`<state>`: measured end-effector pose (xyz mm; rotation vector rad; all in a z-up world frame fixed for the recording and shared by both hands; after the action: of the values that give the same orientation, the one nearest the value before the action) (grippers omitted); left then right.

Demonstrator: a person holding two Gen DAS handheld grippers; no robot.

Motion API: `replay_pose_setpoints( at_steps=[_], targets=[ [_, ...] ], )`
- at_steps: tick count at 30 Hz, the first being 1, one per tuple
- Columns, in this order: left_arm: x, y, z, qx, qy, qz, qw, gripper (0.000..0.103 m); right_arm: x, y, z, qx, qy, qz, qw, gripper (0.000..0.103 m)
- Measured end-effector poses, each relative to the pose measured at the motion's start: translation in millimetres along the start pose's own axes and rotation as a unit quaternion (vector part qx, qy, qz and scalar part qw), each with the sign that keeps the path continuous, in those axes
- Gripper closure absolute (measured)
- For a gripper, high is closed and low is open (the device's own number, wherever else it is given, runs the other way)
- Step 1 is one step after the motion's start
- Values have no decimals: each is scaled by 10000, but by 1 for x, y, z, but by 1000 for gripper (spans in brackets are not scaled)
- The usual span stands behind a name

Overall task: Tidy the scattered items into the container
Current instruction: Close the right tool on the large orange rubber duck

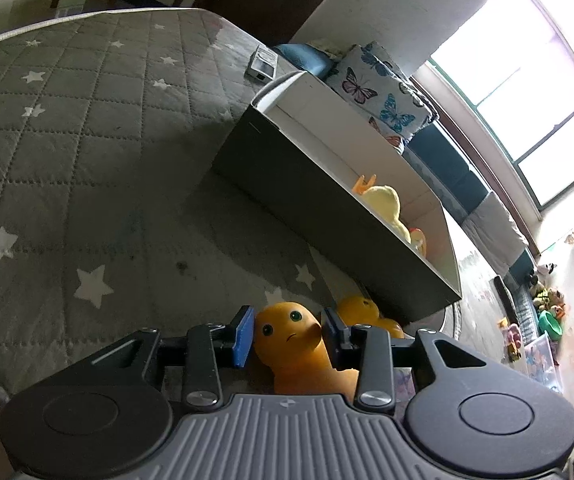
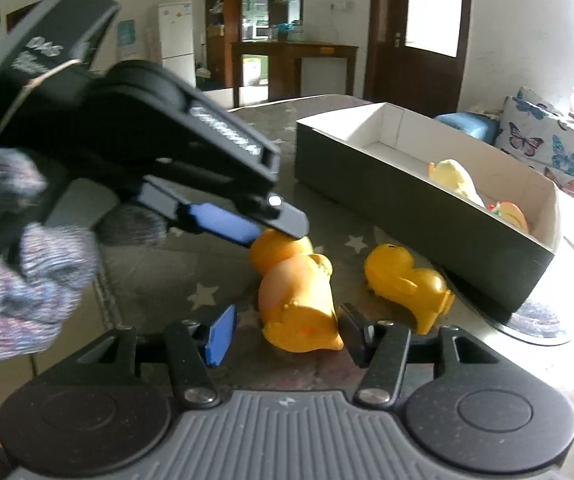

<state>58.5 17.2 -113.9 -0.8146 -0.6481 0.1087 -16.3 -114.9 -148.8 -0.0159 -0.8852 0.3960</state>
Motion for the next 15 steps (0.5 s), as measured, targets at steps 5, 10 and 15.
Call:
replay_pose_setpoints(
  at_steps=[5,10,15],
  targets=[
    [2,2,-1,-82,48,67,9999,64,5,0,-3,-100,-69,-43,9999,46],
    [5,6,-4,-80,84,123,9999,63,10,-2,-12,-161,-52,-131,9998,48],
    [10,3,-6,-55,64,89,9999,63,7,0,-20,-80,35,-190,9998,60]
  ],
)
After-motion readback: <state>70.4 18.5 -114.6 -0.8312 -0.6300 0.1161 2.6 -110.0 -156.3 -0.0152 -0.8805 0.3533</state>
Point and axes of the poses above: each gripper's, at about its wrist camera, not at the fingertips, and z roughly against the way its jaws point, y to its left, x to its top, the point moved 9 cm from there along -z, roughly the way its jaws point, and after that the axes turned 14 degrees about -x, right-handed, at the moved point
